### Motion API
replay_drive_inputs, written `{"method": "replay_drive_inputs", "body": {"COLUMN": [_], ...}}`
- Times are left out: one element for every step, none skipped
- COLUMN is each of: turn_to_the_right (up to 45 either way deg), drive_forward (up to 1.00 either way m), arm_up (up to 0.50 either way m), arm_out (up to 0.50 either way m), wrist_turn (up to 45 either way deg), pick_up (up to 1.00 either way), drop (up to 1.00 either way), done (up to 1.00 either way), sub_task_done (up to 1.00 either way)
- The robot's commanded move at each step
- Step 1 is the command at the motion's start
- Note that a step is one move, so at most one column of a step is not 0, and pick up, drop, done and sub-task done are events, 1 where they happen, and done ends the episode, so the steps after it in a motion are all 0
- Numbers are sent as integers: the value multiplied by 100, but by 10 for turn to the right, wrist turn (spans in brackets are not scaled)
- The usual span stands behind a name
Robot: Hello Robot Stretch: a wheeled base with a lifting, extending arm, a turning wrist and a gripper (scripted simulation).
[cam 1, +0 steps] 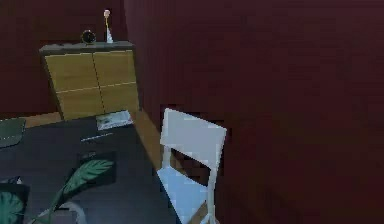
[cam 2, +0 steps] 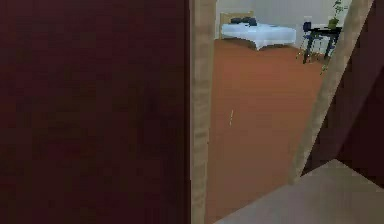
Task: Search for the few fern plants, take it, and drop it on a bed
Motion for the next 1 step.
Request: {"method": "replay_drive_inputs", "body": {"turn_to_the_right": [450], "drive_forward": [0], "arm_up": [0], "arm_out": [0], "wrist_turn": [0], "pick_up": [0], "drop": [0], "done": [0], "sub_task_done": [0]}}
